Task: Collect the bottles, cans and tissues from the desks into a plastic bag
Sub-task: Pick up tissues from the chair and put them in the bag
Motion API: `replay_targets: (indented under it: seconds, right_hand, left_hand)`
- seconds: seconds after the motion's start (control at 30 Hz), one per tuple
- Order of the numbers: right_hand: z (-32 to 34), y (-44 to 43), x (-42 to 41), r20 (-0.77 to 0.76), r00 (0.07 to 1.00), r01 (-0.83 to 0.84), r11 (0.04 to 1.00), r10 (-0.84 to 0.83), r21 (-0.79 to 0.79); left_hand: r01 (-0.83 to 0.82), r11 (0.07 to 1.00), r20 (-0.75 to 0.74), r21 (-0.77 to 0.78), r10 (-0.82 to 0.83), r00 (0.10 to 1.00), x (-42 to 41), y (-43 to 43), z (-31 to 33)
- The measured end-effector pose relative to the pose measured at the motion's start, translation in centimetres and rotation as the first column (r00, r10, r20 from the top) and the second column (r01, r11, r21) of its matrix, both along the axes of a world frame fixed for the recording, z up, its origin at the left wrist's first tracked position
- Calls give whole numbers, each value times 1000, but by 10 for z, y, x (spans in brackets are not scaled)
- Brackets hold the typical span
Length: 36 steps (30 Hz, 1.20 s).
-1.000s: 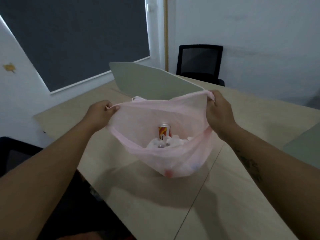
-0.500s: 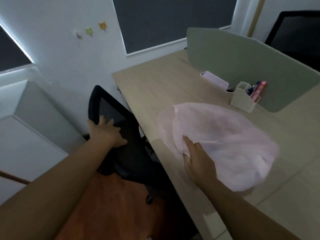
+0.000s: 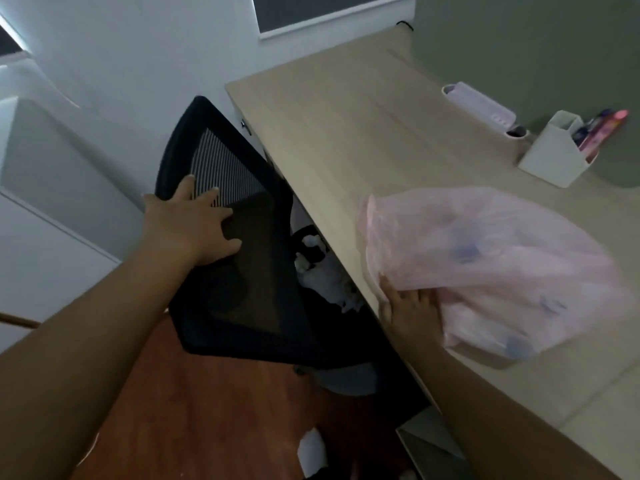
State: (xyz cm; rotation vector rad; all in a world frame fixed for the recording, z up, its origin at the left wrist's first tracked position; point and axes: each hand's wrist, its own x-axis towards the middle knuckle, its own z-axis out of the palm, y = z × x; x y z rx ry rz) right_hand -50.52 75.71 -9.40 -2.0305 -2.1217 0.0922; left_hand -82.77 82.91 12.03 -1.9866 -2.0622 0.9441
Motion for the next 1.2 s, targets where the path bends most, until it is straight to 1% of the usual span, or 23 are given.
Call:
replay_targets:
  seconds: [0.2, 0.33, 0.47, 0.57, 0.7, 0.73, 0.77, 0.83, 0.87, 0.93, 1.03, 1.1, 1.17, 1.2]
  right_hand:
    - [0, 36, -25, -5, 999, 35, 995, -36, -97]
    - [1, 57, -40, -5, 1000, 0, 992, 0, -128]
    - [-3, 72, -42, 3, 998, -57, 985, 58, -163]
    - [-7, 84, -41, -6, 996, -88, 980, 88, -181]
    - [2, 84, -41, 21, 995, -93, 964, 102, -250]
    - [5, 82, -42, 42, 994, -86, 967, 99, -240]
    - [8, 80, -43, 63, 994, -76, 973, 92, -218]
    - [14, 70, -46, 99, 991, -70, 982, 88, -173]
    - [18, 63, -48, 104, 991, -66, 985, 83, -157]
    - [24, 50, -51, 98, 993, -56, 986, 72, -156]
    - [25, 38, -51, 54, 998, -30, 978, 42, -207]
    - [21, 40, -52, -22, 1000, -25, 962, 19, -271]
    - [15, 47, -54, -87, 996, -7, 938, -25, -348]
    - [13, 51, -56, -82, 996, -5, 936, -25, -353]
  left_hand:
    - [111, 994, -116, -20, -113, 987, -52, 19, -5]
    - [176, 984, -212, -29, -178, 961, -79, 32, -7]
    - [197, 980, -252, -38, -200, 947, -100, 42, -7]
    - [203, 979, -257, -7, -198, 946, -114, 50, -14]
    - [166, 986, -267, -6, -161, 950, -101, 41, -21]
    - [176, 984, -230, 10, -169, 958, -91, 32, -29]
    - [185, 982, -160, 25, -179, 971, -78, 23, -38]
    - [178, 983, 33, 52, -180, 983, -50, 0, -64]
    - [164, 984, 122, 63, -171, 978, -37, -12, -80]
    - [132, 989, 246, 67, -144, 959, -15, -35, -113]
    - [91, 993, 350, 71, -110, 930, 12, -60, -159]
    - [32, 997, 405, 74, -59, 912, 23, -68, -185]
    - [-26, 998, 441, 57, -2, 897, 31, -70, -209]
    - [-40, 998, 449, 40, 18, 894, 35, -69, -220]
